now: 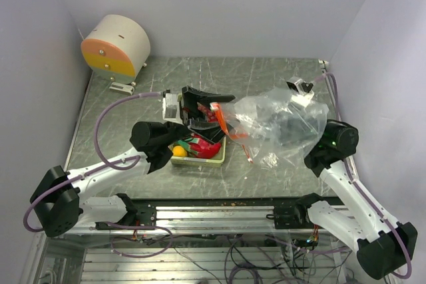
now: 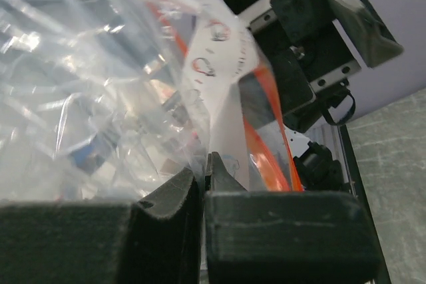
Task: Place the food in the zip-top bag and seal the zipper
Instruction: Open the zipper of the food storage bag.
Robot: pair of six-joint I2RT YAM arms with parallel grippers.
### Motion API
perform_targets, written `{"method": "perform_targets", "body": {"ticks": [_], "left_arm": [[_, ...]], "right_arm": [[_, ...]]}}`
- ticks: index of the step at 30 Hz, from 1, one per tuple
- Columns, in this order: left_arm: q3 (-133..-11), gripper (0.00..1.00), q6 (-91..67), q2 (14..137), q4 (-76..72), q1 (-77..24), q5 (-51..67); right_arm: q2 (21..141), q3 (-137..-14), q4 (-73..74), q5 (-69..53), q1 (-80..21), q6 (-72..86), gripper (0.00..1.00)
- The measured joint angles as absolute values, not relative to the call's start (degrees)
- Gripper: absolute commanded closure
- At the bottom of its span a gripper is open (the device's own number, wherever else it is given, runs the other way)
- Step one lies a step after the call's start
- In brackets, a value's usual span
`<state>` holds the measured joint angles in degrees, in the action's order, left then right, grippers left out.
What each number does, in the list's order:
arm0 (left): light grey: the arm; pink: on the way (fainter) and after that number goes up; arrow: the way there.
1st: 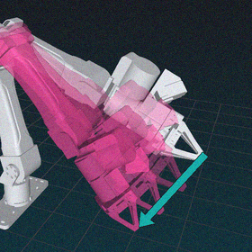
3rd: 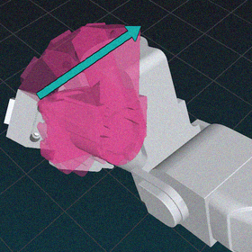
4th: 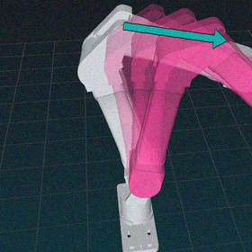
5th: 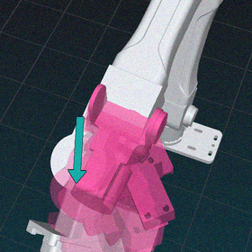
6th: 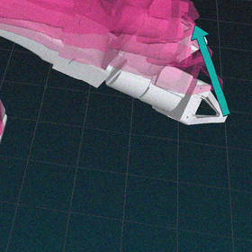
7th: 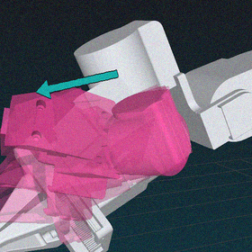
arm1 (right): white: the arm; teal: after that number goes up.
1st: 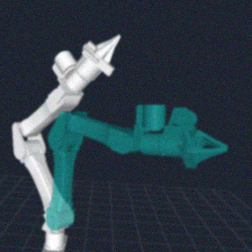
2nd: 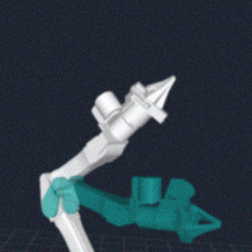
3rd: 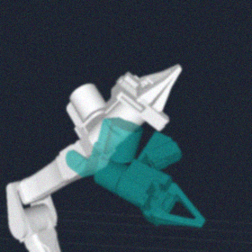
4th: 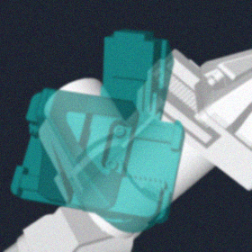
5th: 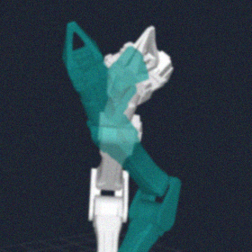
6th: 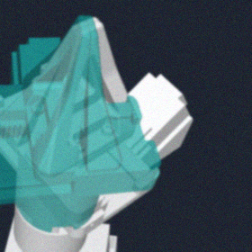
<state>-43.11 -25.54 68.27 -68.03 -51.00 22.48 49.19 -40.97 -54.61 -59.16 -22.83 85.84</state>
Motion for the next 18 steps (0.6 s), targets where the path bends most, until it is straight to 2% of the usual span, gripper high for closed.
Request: {"method": "perform_targets", "body": {"ticks": [3,7,10,15,16,18], "left_arm": [[-43.3,0.15,-26.6,68.3,-69.6,-51.0,23.2],[-43.3,0.00,-27.9,68.5,-71.4,-51.0,23.7],[-43.5,0.01,-29.2,69.3,-73.0,-51.0,24.3],[-44.4,0.16,-30.6,71.3,-73.5,-51.0,25.4],[-44.5,0.22,-30.7,71.5,-73.5,-51.0,25.5],[-44.5,0.44,-30.7,71.5,-73.4,-51.0,25.6]], "right_arm": [[49.2,-39.9,-54.0,-59.1,-22.9,85.0,1.00],[49.5,-38.2,-53.3,-58.8,-22.9,84.7,1.00],[50.1,-37.5,-53.8,-58.7,-22.9,85.0,1.00],[50.9,-37.3,-54.1,-58.5,-22.9,85.1,1.00],[50.8,-37.3,-54.1,-58.5,-22.9,85.1,1.00],[50.9,-37.3,-54.1,-58.5,-22.9,85.0,1.00]]}}
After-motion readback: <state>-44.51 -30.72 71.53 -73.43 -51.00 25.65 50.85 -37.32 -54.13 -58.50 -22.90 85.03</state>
